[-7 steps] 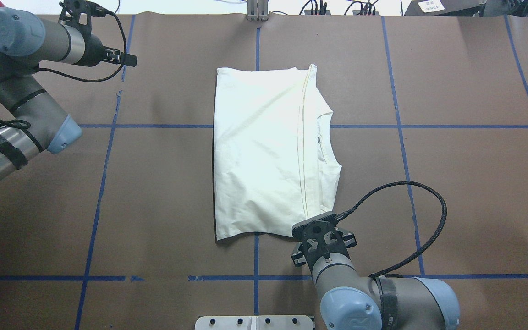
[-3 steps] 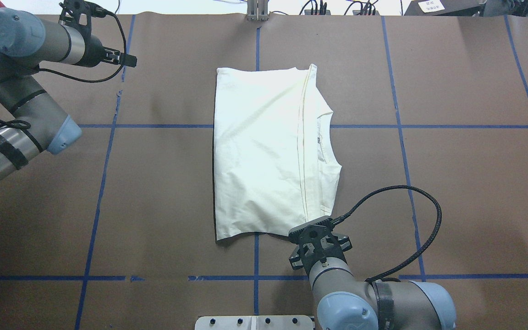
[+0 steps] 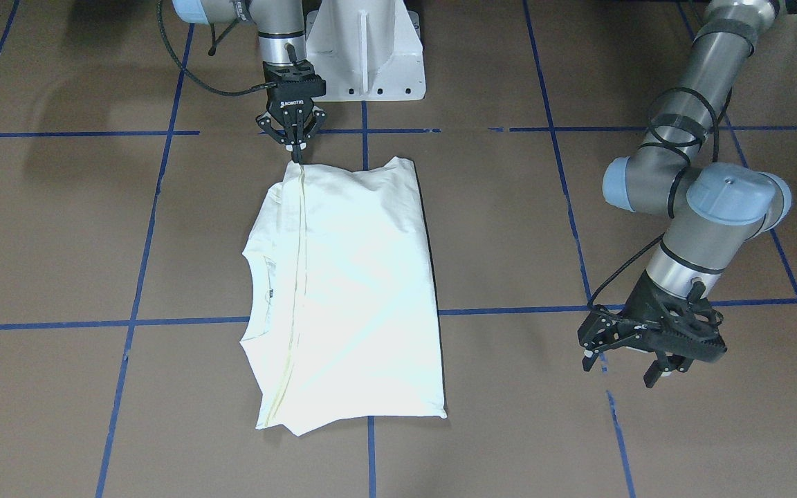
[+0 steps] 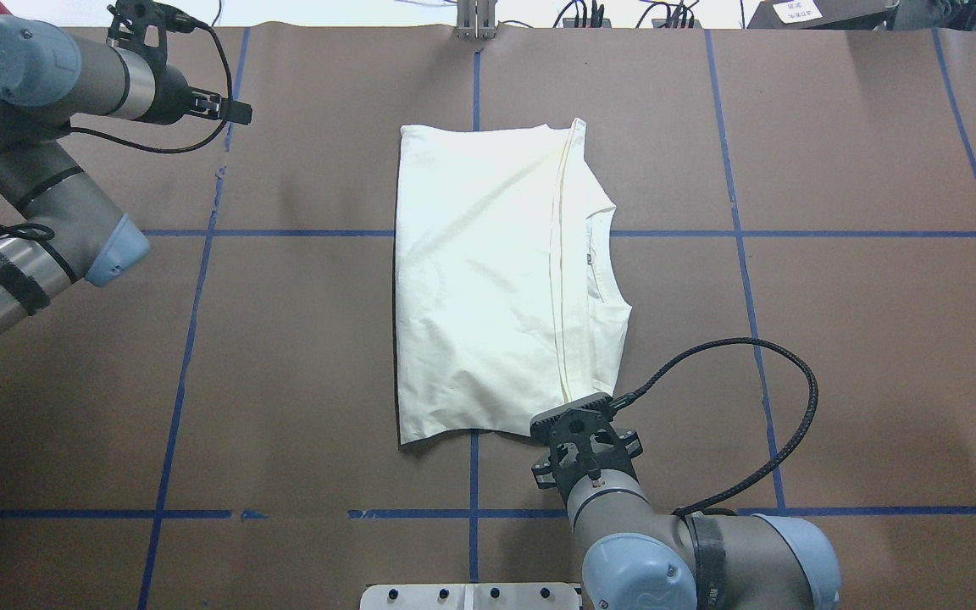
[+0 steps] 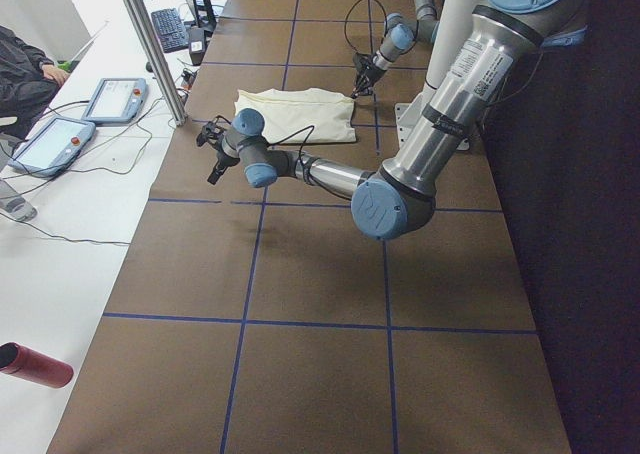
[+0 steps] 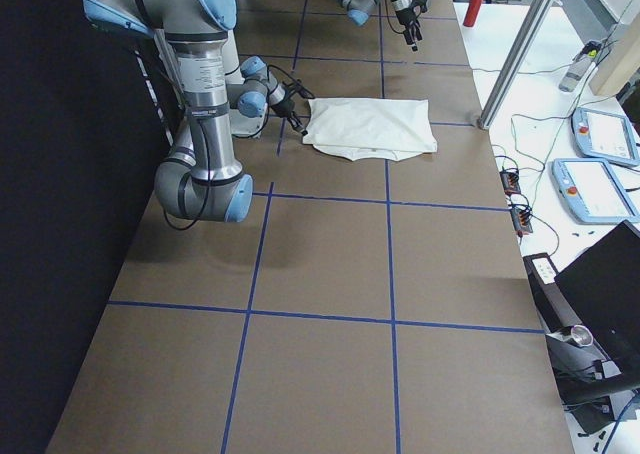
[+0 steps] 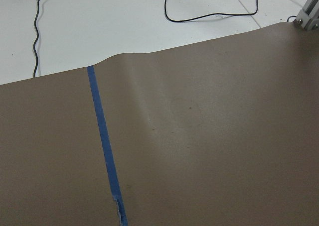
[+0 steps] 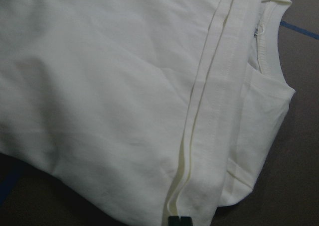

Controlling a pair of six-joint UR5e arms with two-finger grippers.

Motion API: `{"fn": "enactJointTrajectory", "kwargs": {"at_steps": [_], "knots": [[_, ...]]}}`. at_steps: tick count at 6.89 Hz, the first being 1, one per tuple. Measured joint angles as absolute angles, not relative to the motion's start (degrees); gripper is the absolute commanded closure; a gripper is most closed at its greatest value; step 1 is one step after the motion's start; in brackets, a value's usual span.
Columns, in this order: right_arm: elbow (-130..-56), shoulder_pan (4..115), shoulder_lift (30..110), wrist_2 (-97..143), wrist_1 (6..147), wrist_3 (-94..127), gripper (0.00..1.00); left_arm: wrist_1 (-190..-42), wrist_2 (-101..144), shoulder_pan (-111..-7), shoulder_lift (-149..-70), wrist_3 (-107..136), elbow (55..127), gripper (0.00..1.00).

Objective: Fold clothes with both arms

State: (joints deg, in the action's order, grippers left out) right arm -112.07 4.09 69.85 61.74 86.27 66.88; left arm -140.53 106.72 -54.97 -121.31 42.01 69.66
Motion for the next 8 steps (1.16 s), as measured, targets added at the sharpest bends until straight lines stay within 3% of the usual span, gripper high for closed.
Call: {"fn": "enactJointTrajectory", "kwargs": {"at_steps": [8], "knots": [[-118.9,4.81,80.18,65.72,86.07,91.25,1.0,-140.45,106.7,-54.61,-119.88,42.08,71.28,0.0]]}}
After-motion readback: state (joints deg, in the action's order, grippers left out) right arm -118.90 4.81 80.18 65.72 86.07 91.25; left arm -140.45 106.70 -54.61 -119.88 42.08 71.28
